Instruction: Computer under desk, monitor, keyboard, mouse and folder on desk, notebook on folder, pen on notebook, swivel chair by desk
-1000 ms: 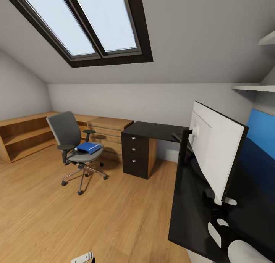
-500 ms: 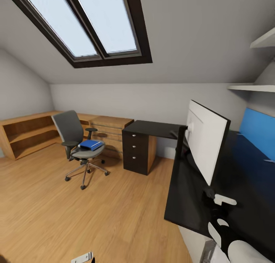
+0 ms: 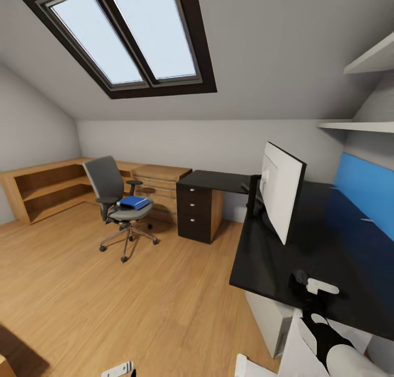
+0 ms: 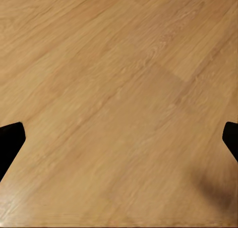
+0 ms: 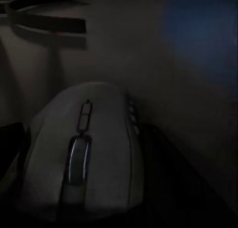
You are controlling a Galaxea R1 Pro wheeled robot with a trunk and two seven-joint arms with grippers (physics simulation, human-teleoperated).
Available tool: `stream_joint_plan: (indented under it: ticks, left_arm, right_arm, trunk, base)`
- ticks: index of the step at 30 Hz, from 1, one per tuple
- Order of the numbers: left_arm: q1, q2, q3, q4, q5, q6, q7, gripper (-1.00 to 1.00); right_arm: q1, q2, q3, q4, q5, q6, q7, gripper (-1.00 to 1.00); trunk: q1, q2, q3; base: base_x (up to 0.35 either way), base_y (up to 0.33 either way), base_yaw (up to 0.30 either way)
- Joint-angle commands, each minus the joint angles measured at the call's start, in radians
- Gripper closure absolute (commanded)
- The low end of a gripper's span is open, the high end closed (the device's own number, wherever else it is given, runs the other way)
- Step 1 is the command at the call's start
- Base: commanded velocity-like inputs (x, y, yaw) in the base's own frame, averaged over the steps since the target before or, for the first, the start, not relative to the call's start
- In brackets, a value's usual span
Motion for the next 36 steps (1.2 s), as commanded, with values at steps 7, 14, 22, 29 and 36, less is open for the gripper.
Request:
stream_joint_plan:
  ticks: [7,14,22,29,36]
  left_arm:
    - [-0.001,0.0,0.003,0.0,-0.002,-0.003,0.001,-1.0]
    - [-0.001,-0.001,0.003,0.0,-0.002,-0.003,0.0,-1.0]
    - [-0.001,-0.001,0.003,0.0,-0.002,-0.003,0.0,-1.0]
    - [-0.001,-0.001,0.003,0.0,-0.002,-0.003,0.0,-1.0]
    - [-0.001,-0.001,0.003,0.0,-0.002,-0.003,0.0,-1.0]
  right_arm:
    - [-0.001,0.0,0.0,0.001,-0.003,-0.004,-0.001,1.0]
    - [-0.001,0.001,0.0,0.001,-0.003,-0.005,-0.001,1.0]
    - [-0.001,0.002,0.001,0.003,0.0,-0.005,0.004,1.0]
    - [0.0,0.009,0.005,0.005,0.004,-0.006,0.012,1.0]
    - [0.001,0.031,0.015,0.016,0.034,-0.006,0.078,1.0]
  trunk:
    - [-0.001,-0.001,-0.001]
    - [-0.001,-0.001,-0.001]
    - [-0.001,-0.001,-0.001]
    - [-0.001,-0.001,-0.001]
    - [-0.005,0.006,0.002]
  base:
    - [-0.321,0.0,0.0]
    - [-0.321,0.0,0.0]
    - [-0.321,0.0,0.0]
    - [-0.296,0.0,0.0]
    - [-0.073,0.0,0.0]
